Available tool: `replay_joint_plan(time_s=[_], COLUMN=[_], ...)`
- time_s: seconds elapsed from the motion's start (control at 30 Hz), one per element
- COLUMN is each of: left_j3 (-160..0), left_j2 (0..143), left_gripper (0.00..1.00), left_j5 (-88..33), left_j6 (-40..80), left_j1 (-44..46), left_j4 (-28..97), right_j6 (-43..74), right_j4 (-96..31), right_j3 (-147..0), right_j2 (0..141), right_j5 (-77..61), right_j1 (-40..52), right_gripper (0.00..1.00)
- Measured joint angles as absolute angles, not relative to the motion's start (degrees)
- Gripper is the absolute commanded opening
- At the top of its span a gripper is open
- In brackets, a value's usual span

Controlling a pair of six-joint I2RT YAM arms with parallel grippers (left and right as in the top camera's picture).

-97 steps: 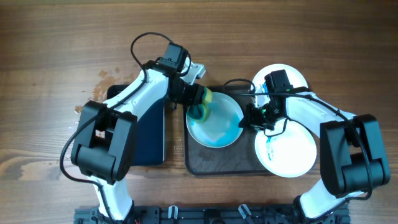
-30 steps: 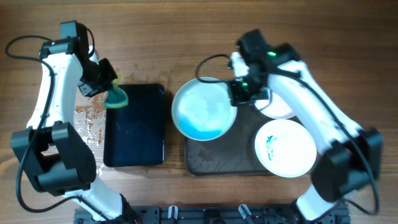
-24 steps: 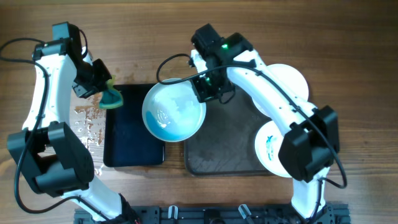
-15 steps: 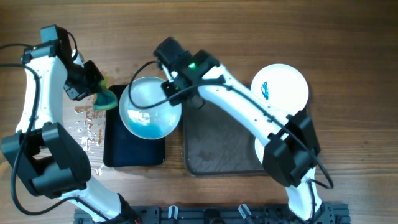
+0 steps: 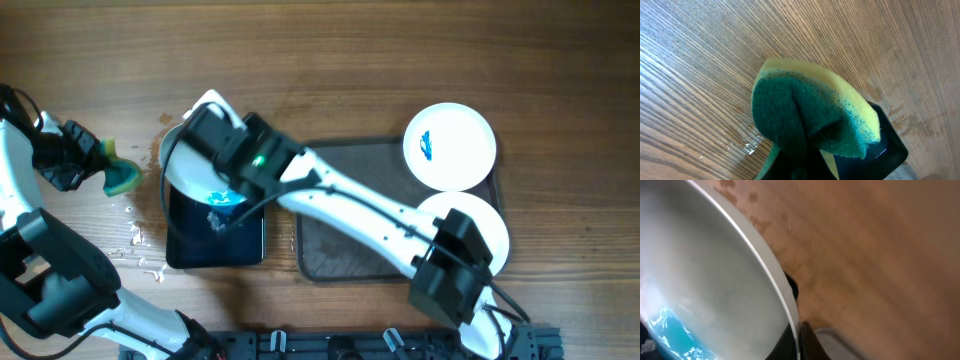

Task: Clean dirty plates on tray and stack at the side

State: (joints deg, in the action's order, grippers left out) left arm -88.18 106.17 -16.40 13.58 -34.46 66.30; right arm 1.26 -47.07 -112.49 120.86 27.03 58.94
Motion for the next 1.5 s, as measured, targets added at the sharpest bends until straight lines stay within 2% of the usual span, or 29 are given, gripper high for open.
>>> replay_joint_plan(time_s=[0.2,0.37,0.6,0.73,0.87,0.97,1.07,1.13,1.23,1.37,1.5], left_j3=[-88.18,-88.18,-88.18,-88.18,-88.18,-88.18,-88.18,-88.18,-88.18,-88.18,-88.18], left_j2=[106.17,106.17,106.17,106.17,106.17,106.17,106.17,106.17,106.17,106.17,106.17], left_gripper=[0.04,0.04,0.04,0.04,0.04,0.04,0.04,0.04,0.04,0.04,0.04], left_j5=[-16.93,-17.12,-17.54,-18.2,-18.57,-18.61,-18.79,-18.81,-18.83,-18.96,-18.85], left_j6=[13.58,13.56,13.56,13.56,13.56,13.56,13.56,13.56,13.56,13.56,13.56], left_j1=[-34.48,-34.46,-34.46,-34.48,-34.46,-34.48,-34.46,-34.48,-34.46,-34.37,-31.29], left_j4=[66.46,66.46,66.46,66.65,66.63,66.61,66.61,66.61,66.63,66.59,66.13], right_j6=[-10.81,-15.14,-18.11,-12.97,-14.83,-14.76,-15.25,-16.14,-11.4,0.56,13.96], right_j4=[-36.86,-33.78,-32.12,-41.08,-35.92,-40.03,-37.28,-39.79,-44.38,-52.95,-54.72], right_j3=[-112.66,-112.66,-112.66,-112.92,-112.99,-113.01,-113.03,-113.06,-113.1,-113.14,-113.14], right_j2=[120.88,120.88,120.88,120.88,120.92,120.97,120.97,120.97,120.97,120.97,120.9], right_j5=[48.16,57.08,60.69,49.52,57.14,52.16,59.92,57.06,53.71,31.42,9.41], right_j1=[67.83,68.45,68.45,68.25,67.46,66.83,66.22,64.66,64.01,61.36,48.77], right_gripper=[0.05,0.05,0.04,0.04,0.04,0.04,0.04,0.04,0.04,0.04,0.04])
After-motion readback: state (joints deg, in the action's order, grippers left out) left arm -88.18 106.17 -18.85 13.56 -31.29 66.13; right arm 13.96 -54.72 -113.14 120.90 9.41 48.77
